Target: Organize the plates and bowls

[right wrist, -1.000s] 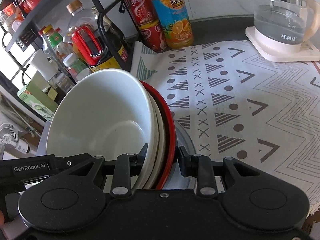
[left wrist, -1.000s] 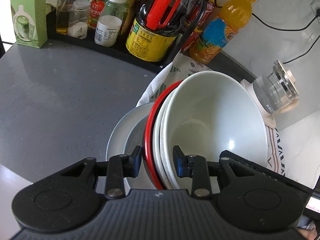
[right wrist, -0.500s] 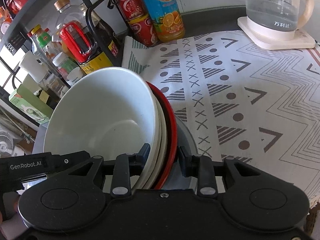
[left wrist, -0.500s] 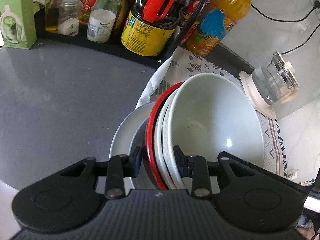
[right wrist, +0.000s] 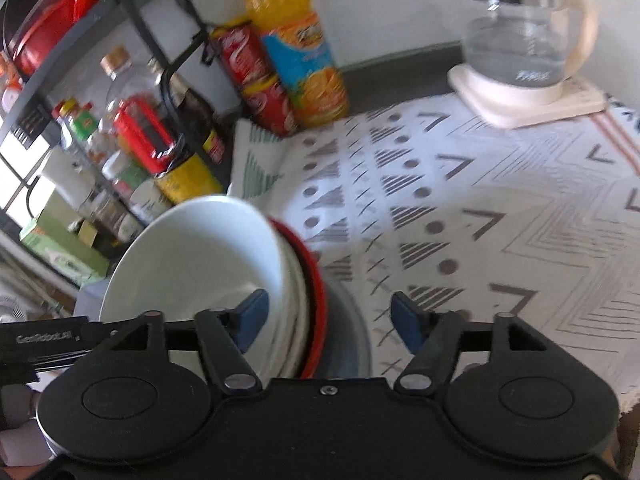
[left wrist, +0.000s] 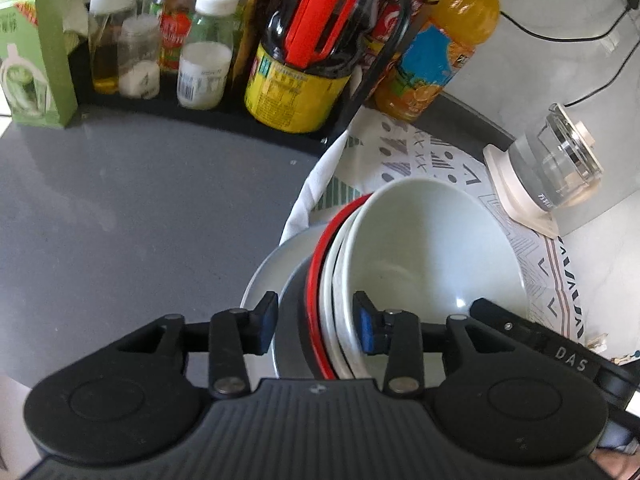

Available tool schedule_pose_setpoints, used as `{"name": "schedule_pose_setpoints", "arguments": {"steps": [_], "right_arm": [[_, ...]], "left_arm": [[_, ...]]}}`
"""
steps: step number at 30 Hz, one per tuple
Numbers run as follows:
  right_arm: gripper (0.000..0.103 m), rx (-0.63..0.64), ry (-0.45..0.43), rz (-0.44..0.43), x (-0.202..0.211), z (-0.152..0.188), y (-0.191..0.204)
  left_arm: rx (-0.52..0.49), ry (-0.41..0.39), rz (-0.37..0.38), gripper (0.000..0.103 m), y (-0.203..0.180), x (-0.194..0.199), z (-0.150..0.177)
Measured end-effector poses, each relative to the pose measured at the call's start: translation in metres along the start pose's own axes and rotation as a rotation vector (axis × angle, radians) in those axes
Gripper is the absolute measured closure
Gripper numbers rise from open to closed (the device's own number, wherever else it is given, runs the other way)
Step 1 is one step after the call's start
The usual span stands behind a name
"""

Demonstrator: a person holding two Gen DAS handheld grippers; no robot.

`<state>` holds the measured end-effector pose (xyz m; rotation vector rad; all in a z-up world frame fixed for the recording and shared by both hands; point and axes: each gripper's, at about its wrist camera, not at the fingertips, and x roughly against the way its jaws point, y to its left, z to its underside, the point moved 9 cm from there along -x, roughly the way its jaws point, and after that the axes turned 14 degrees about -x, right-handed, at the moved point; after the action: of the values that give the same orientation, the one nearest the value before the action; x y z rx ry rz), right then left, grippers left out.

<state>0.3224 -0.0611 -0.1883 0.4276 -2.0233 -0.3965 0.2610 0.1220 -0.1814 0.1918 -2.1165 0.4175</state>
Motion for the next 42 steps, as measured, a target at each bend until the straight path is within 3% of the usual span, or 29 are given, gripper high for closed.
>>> {"name": "schedule_pose_setpoints", "arguments": {"steps": [2, 4, 11, 15, 16, 20, 26, 42], "right_arm": [[0.019, -0.008, -0.043, 0.019, 0.009, -0.004, -0.005], [0.015, -0.013, -0.078, 0.035, 0.017, -0.006, -0.012], [0.006, -0.038, -0.182, 0.065, 0.05, -0.008, -0.031], [0.005, -0.049, -0.279, 0.091, 0.072, -0.008, -0.04], [0.005, -0.059, -0.302, 0.095, 0.078, -0.007, -0.043], [0.005, -0.051, -0.35, 0.099, 0.096, -0.002, -0.044], [0.004, -0.039, -0.412, 0.129, 0.124, 0.011, -0.046], [0.001, -0.056, -0.444, 0.179, 0.207, 0.073, -0.057]], "left_arm": [[-0.022, -0.009, -0.002, 0.054, -0.003, 0.003, -0.003], [-0.03, -0.019, -0.01, 0.048, -0.004, 0.006, -0.007], [-0.062, -0.055, -0.055, 0.031, -0.007, 0.019, -0.011], [-0.092, -0.08, -0.053, 0.028, -0.015, 0.029, -0.007], [-0.097, -0.087, -0.048, 0.022, -0.017, 0.032, -0.005], [-0.147, -0.126, -0.071, 0.014, -0.019, 0.048, -0.002], [-0.196, -0.167, -0.061, 0.013, -0.025, 0.072, 0.005], [-0.328, -0.197, 0.024, 0.013, -0.06, 0.127, 0.059]]}}
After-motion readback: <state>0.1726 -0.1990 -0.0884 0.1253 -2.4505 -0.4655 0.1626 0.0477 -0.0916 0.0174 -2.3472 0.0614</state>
